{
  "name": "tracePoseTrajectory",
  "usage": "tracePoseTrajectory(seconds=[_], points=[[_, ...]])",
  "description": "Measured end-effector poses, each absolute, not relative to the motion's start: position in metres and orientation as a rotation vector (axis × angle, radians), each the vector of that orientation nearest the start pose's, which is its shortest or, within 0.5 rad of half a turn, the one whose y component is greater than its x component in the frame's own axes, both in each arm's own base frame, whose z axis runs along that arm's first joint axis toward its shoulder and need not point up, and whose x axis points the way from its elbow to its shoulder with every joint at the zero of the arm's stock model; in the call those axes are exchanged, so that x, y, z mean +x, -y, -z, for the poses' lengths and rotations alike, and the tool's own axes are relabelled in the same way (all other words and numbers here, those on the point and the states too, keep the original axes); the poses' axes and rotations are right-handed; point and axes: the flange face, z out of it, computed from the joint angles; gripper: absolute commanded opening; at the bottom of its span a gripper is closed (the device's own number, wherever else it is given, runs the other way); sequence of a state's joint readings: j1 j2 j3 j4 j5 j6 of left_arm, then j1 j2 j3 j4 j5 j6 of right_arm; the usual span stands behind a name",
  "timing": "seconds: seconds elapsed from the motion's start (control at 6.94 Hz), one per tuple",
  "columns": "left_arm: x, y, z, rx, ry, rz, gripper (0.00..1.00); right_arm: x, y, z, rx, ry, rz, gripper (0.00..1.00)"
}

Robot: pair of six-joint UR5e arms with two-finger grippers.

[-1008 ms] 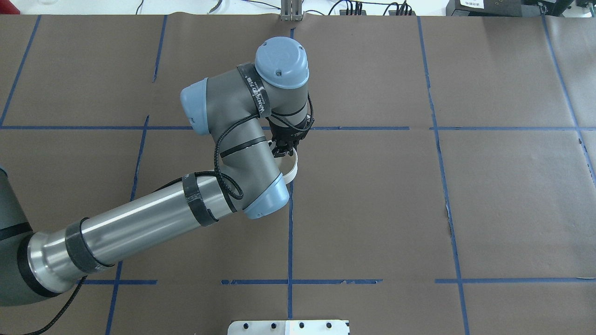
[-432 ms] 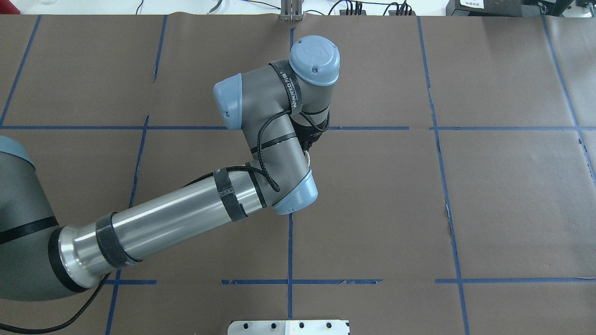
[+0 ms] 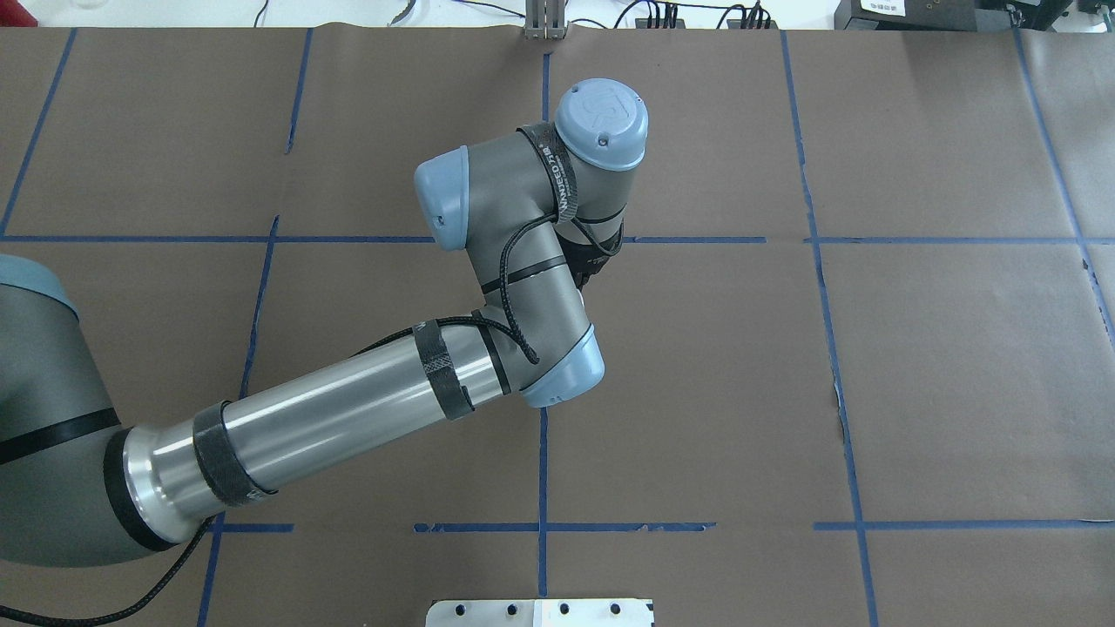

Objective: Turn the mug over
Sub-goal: 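Rotate the left wrist to turn the mug upright and lower it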

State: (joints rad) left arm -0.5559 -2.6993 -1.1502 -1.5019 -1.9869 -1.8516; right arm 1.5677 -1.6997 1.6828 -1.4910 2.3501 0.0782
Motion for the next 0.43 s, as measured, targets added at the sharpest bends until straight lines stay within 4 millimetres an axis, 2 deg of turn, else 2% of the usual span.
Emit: tracePoseTrajectory(seconds=[0.14,0.29,0.43], points=[[0.6462,0.508,-0.1041,-0.318,-0.691,0.658,0.22,0.062,0.4417,-0.655,0.028,0.781,-0.047,1.0],[0.6474,0.5067,-0.1053,-0.319,-0.69,0.655,0.24,0.0619,0.4417,-0.6551,0.028,0.781,-0.047,1.0],[0.6486,0.5052,-0.1062,-0.319,-0.69,0.652,0.36,0.0619,0.4417,-0.655,0.028,0.781,-0.047,1.0]])
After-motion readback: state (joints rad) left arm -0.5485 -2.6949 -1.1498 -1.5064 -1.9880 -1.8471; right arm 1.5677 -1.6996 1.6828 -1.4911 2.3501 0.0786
